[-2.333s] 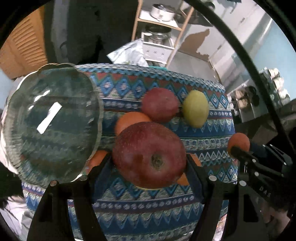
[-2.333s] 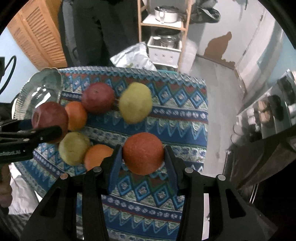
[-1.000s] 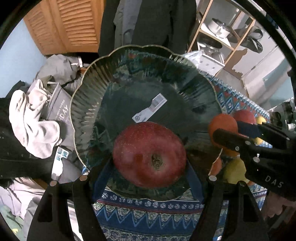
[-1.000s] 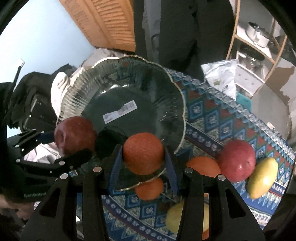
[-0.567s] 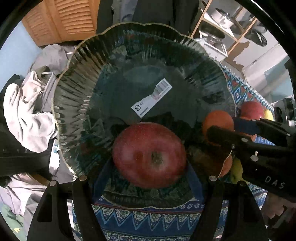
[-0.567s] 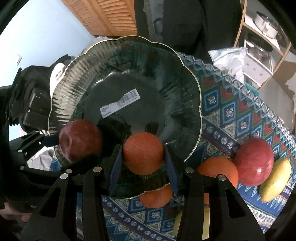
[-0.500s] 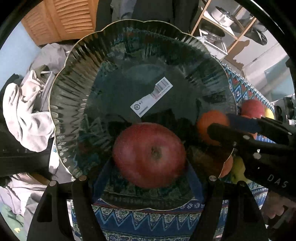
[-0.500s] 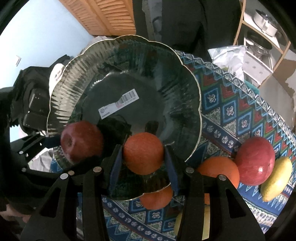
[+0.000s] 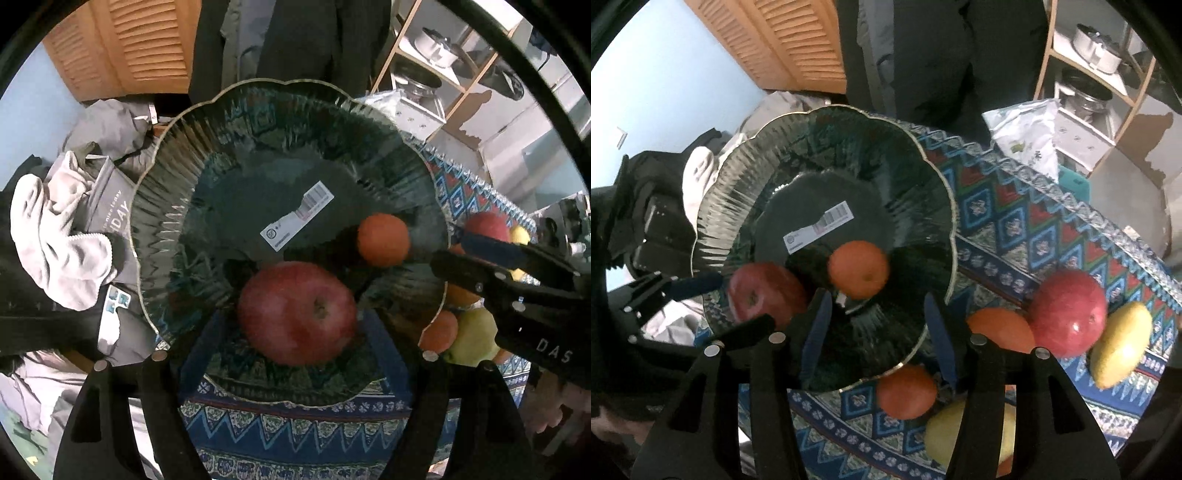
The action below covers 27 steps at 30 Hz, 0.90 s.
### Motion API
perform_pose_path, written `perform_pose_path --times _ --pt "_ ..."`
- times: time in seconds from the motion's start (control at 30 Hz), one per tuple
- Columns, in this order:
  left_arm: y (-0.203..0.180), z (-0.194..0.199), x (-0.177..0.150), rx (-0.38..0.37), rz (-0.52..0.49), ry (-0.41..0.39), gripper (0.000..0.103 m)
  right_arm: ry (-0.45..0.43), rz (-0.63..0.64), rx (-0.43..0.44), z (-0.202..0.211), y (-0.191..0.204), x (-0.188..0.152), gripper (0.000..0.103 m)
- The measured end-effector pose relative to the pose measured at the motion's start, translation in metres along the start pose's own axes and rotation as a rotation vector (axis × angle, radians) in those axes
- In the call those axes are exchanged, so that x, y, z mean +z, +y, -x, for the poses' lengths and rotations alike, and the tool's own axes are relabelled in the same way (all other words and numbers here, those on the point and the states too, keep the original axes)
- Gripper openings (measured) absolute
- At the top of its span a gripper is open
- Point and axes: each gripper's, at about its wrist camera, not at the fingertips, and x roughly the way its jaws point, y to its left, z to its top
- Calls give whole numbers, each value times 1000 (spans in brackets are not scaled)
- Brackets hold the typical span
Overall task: Organize fruits
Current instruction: 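Carry the orange with the right tool onto the glass plate while the left tool places the apple there, then open both tools and lift them away from the glass plate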
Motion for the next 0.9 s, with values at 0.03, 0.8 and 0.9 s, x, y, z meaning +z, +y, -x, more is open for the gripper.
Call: perform_pose_path --times 0.03,0.8,0.9 --pt "0 3 0 -2 2 -5 81 -3 -1 -7 2 -1 -2 53" --pt "-64 39 -18 -13 -170 -53 88 -86 -119 -130 88 -50 -56 67" --pt "-77 40 -21 -11 -196 -50 88 -91 -141 -145 98 -60 -64 71"
